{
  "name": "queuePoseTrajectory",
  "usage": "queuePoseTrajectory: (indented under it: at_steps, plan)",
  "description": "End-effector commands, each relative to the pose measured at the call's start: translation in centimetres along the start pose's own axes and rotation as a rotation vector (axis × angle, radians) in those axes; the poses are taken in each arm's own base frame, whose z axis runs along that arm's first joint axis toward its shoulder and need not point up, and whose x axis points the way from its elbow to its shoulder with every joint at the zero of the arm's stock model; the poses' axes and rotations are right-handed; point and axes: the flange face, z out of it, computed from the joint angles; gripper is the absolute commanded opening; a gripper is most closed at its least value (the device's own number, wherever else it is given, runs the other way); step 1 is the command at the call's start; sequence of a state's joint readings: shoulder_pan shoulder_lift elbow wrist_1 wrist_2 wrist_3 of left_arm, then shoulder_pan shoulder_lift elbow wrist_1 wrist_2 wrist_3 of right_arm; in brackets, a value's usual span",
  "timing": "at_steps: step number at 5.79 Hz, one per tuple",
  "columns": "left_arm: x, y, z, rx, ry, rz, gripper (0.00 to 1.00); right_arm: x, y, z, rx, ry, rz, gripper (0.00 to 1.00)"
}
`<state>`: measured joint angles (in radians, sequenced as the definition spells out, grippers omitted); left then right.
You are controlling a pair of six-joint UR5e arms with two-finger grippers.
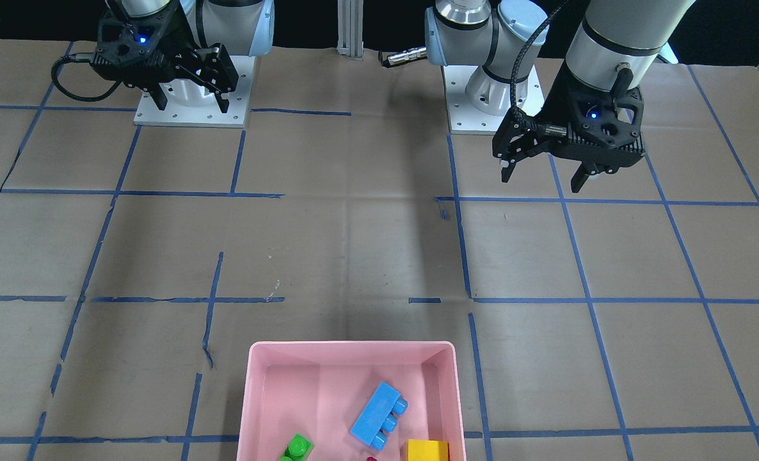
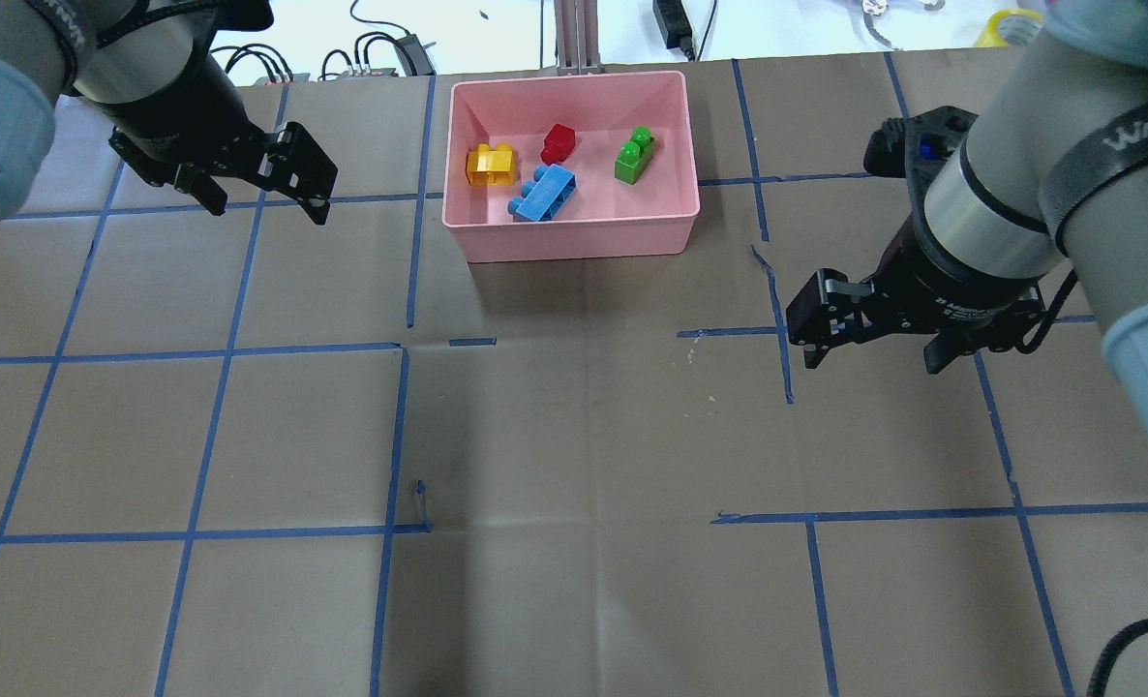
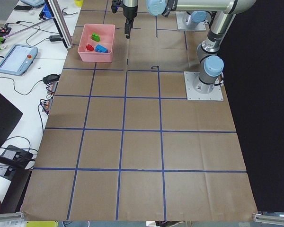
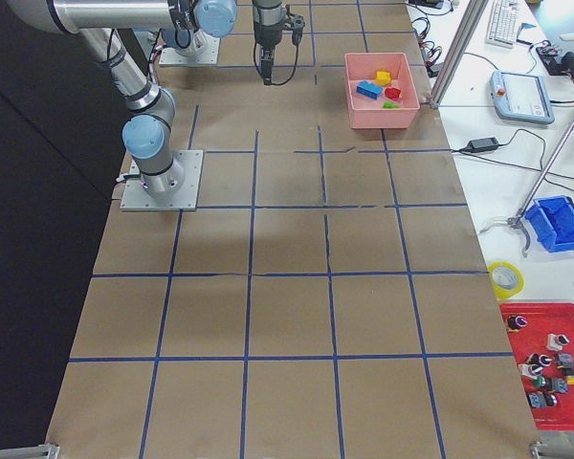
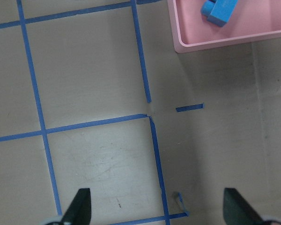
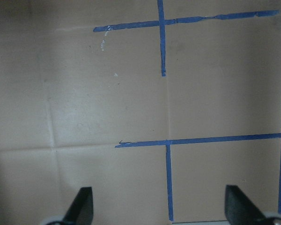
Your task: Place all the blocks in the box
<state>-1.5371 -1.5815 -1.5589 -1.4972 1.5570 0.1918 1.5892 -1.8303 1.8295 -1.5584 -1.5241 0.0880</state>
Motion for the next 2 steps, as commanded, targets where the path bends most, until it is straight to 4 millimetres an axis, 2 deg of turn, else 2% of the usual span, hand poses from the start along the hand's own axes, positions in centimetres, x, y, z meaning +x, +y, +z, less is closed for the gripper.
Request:
queuePoseTrajectory:
  at_steps: [1, 2]
  plan:
    - [0.0, 0.0, -0.02, 0.0, 0.0, 0.0, 0.99, -0.03, -0.17, -0.09, 0.01, -0.002, -0.001, 1.0]
    - [-0.02, 0.0, -0.02, 0.0, -0.002, 0.0, 0.99, 0.01, 0.43, -0.61, 0.007, 0.0, -0.002, 1.0]
